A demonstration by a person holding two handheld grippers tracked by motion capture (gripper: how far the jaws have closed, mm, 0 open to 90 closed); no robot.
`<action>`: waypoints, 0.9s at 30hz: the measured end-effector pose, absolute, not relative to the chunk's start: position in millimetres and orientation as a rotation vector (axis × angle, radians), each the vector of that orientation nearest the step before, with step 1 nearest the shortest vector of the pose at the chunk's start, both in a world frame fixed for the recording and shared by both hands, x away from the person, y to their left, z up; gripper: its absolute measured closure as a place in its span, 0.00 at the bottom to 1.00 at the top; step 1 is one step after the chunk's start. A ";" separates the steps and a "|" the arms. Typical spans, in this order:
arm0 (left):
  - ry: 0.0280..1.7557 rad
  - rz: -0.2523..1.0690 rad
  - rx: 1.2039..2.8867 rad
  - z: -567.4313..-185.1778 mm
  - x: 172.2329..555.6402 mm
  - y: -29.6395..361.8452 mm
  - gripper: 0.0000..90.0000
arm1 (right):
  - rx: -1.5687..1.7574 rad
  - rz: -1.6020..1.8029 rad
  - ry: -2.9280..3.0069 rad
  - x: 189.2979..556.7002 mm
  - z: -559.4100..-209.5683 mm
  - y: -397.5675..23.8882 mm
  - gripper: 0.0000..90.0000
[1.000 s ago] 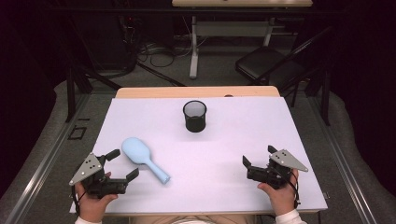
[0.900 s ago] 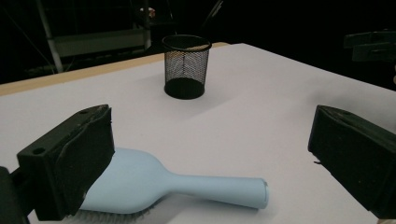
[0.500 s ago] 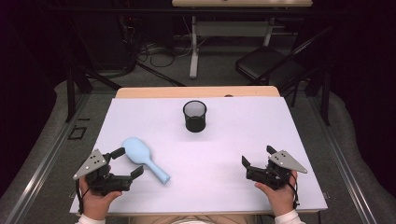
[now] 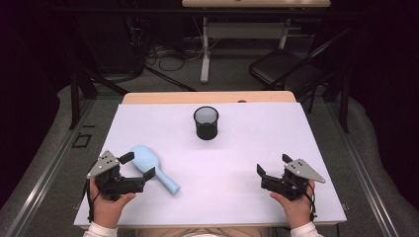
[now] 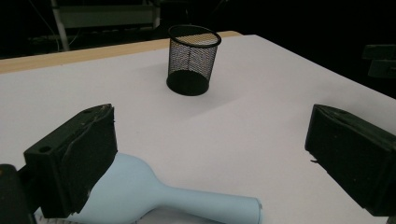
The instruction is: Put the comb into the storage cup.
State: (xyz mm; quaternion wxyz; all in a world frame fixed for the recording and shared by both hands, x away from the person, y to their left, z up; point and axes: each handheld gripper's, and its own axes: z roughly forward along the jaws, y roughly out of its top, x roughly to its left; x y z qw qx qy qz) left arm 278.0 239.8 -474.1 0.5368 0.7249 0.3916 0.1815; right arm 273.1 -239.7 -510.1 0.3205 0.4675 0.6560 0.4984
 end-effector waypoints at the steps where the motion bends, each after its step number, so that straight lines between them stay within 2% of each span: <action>1: 0.930 0.434 1.732 -473.3 278.3 239.0 0.03 | 1.228 1.310 1.724 273.1 -510.1 -239.7 0.06; 27: 0.975 0.372 1.748 -466.8 296.5 221.4 0.14 | 1.262 1.316 1.702 274.3 -511.5 -243.7 0.11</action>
